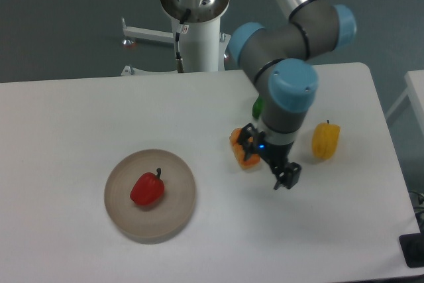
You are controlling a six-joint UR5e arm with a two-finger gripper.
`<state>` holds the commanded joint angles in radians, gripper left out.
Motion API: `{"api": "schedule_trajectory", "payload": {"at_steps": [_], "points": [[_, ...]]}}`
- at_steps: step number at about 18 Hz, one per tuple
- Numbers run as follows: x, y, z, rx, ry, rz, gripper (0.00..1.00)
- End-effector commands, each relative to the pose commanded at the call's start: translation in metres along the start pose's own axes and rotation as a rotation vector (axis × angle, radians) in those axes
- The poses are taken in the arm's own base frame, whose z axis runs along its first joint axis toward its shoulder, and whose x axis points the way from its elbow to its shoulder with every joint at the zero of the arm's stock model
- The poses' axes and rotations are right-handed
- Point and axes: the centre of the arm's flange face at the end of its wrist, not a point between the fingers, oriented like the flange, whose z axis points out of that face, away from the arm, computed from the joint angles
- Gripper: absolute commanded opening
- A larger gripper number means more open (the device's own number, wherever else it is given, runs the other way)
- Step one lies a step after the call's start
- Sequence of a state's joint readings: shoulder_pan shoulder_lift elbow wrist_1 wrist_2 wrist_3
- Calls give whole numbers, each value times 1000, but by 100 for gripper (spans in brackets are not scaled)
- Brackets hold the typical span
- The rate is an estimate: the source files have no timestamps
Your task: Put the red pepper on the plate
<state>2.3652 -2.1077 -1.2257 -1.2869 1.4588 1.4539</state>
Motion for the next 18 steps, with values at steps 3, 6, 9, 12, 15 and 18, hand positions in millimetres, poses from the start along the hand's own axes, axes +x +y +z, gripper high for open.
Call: {"api": "schedule_trajectory", "payload": {"at_steps": [3,6,9,12,15,18], "points": [[0,17,7,-58,44,37,100],[-1,32,5,-111,66,46,100],[-6,44,-3,-118,113,40,100],[-5,58,-7,-117,114,55,100],[-4,56,-8,-116,113,79,100],[-4,56,-7,-116,114,79,100]]}}
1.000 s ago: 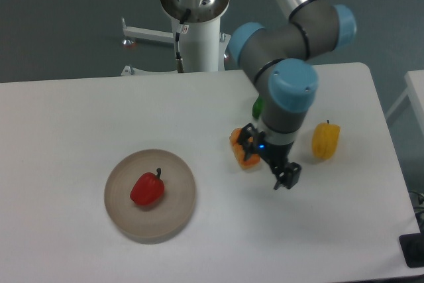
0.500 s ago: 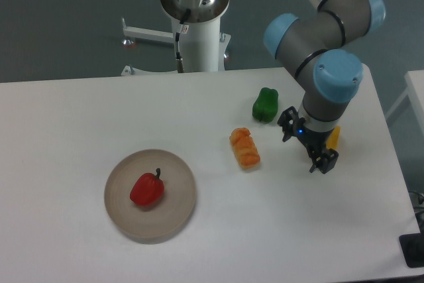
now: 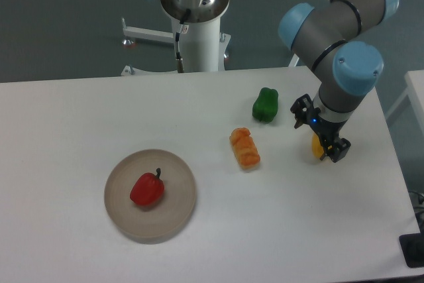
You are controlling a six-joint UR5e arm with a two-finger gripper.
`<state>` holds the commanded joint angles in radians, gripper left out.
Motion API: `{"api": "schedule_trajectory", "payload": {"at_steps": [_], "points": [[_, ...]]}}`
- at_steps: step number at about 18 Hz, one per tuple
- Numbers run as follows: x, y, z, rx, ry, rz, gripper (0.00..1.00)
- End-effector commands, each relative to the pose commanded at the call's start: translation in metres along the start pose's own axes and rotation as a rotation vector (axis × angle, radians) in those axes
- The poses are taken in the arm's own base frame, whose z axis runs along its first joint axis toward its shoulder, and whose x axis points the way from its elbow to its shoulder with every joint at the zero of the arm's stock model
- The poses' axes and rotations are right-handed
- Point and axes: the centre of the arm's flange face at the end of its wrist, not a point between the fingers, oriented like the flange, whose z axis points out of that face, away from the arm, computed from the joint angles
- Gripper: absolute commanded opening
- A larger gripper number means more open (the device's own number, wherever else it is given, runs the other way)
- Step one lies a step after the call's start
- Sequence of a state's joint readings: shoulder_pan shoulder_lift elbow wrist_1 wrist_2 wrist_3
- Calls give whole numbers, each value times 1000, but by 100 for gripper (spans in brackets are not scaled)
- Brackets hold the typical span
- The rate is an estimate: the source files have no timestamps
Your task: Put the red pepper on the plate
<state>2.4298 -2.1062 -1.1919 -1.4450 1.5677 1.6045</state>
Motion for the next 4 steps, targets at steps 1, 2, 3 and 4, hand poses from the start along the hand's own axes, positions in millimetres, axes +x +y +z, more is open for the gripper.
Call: {"api": "schedule_trajectory", "payload": {"at_steps": [1,2,3,4], "points": [[0,0,0,2,0,0,100],[0,0,-1,1,-2,0,100],[1,0,0,2,0,0,100],[1,0,0,2,1,0,100]]}}
